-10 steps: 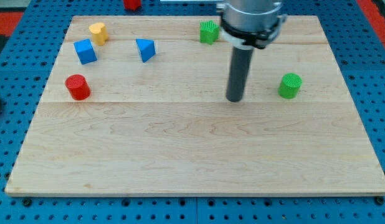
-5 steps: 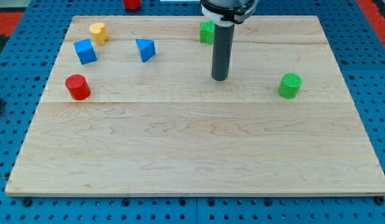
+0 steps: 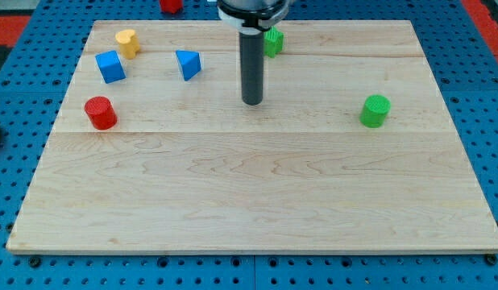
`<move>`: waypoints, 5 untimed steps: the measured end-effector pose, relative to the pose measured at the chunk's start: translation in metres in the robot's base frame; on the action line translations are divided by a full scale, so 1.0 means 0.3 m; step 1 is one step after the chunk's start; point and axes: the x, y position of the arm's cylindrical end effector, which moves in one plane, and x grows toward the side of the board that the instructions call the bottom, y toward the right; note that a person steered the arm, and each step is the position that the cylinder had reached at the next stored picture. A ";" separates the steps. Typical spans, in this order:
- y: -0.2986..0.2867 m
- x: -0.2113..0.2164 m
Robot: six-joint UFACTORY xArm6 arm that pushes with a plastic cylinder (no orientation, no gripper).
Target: Place your arm below the green star
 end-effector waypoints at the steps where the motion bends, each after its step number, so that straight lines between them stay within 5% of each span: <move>1: 0.069 -0.013; 5: 0.063 -0.108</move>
